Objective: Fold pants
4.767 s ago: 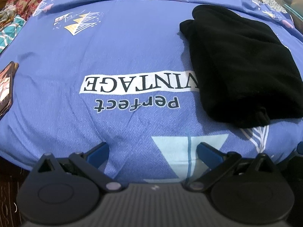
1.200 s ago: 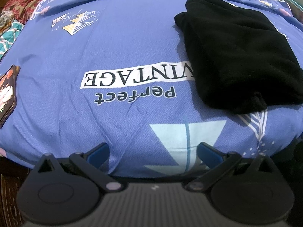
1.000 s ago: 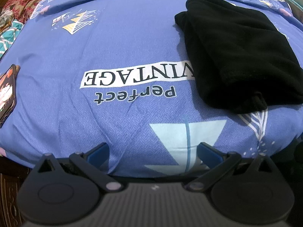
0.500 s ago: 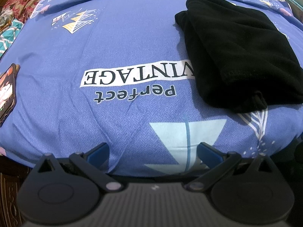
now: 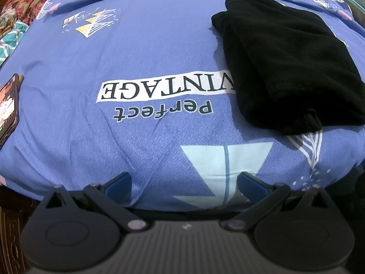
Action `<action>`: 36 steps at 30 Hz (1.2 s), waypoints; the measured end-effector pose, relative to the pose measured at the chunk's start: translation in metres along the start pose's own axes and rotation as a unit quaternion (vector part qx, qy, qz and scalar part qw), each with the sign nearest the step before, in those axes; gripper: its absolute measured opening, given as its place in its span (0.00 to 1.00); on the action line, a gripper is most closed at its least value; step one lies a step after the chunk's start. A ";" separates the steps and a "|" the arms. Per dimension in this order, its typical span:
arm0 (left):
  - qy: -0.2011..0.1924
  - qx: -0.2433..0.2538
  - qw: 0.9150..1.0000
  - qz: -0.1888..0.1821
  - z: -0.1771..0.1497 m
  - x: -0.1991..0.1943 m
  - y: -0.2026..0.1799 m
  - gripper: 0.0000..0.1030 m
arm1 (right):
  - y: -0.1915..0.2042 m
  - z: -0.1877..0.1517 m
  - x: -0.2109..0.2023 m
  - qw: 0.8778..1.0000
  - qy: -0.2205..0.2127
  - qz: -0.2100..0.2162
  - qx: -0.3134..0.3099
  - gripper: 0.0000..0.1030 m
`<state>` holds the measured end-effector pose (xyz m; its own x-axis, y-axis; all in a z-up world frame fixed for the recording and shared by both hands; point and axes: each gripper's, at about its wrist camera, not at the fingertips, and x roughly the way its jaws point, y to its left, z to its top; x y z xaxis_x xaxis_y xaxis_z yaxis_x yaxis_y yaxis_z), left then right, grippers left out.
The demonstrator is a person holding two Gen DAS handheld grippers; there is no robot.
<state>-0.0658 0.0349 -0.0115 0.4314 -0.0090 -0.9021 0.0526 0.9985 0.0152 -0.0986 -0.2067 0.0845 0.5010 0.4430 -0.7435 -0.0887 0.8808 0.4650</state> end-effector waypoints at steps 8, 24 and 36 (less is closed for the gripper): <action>0.001 0.000 1.000 -0.007 0.001 -0.001 0.002 1.00 | 0.001 0.000 -0.003 1.000 -0.004 0.001 -0.003 0.95; -0.004 -0.004 1.000 -0.014 0.007 -0.009 -0.001 1.00 | 0.004 0.005 -0.017 0.998 -0.052 0.014 -0.026 0.95; -0.031 0.013 0.999 0.003 0.043 -0.017 -0.011 1.00 | -0.020 0.034 -0.038 0.988 -0.155 0.003 -0.025 0.94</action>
<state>-0.0353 0.0220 0.0221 0.4864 -0.0071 -0.8737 0.0720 0.9969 0.0320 -0.0866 -0.2470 0.1194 0.7389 0.3831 -0.5542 -0.1319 0.8889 0.4386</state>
